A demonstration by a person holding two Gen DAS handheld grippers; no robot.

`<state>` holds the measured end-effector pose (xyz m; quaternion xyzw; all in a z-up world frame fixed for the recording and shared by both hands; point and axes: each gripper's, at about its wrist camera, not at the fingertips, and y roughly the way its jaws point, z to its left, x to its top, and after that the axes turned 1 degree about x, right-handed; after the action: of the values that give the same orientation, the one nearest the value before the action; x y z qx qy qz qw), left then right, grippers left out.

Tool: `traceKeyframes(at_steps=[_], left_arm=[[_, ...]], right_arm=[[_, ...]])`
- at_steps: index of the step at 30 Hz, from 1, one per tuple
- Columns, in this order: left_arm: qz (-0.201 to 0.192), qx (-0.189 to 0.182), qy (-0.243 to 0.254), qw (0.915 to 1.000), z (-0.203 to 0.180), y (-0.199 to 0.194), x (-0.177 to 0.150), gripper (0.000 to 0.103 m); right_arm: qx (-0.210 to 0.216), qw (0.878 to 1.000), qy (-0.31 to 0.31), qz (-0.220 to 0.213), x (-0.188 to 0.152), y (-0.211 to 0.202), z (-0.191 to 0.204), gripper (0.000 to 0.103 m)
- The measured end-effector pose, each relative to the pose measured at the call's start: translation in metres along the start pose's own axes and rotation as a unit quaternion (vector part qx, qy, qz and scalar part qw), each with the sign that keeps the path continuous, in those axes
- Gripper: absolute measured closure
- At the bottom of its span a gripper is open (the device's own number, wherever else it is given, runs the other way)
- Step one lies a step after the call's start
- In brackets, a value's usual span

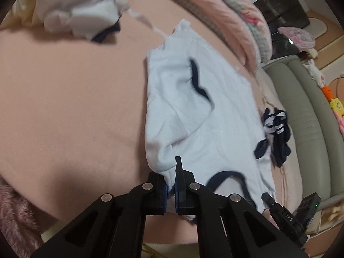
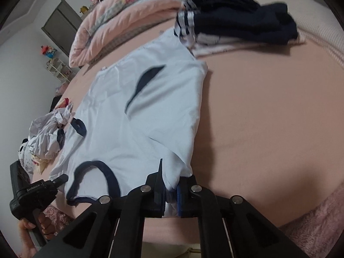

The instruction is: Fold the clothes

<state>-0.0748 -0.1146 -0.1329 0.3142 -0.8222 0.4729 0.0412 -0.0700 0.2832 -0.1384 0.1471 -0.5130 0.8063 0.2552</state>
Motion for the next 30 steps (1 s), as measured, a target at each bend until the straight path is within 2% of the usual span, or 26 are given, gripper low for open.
traceKeyframes(at_steps=[5,13,20,22,24,29,30], left_arm=[[-0.007,-0.008,0.001,0.9999,0.002,-0.021,0.002,0.100],[0.014,-0.007,-0.023,0.9996,0.022,-0.031,-0.014,0.101],[0.030,-0.010,-0.020,0.9993,0.028,-0.044,-0.021,0.101],[0.046,-0.011,-0.041,0.9980,0.035,-0.036,-0.020,0.101],[0.066,-0.019,-0.076,0.9948,0.046,-0.030,-0.019,0.100],[0.084,-0.017,-0.084,0.9928,0.048,-0.023,-0.029,0.095],[0.088,-0.022,-0.087,0.9921,0.047,-0.019,-0.030,0.090]], right_arm=[[0.001,1.000,0.009,-0.025,-0.002,-0.028,0.000,0.099],[0.017,1.000,0.020,-0.008,-0.017,-0.041,-0.006,0.099],[0.028,0.999,0.021,0.023,-0.032,-0.056,-0.005,0.099],[0.019,0.999,0.028,0.034,-0.030,-0.047,-0.008,0.099],[0.012,0.996,0.054,0.064,-0.030,-0.032,-0.017,0.097],[0.017,0.992,0.079,0.095,-0.035,-0.014,-0.026,0.096],[0.018,0.992,0.078,0.100,-0.035,-0.011,-0.025,0.096]])
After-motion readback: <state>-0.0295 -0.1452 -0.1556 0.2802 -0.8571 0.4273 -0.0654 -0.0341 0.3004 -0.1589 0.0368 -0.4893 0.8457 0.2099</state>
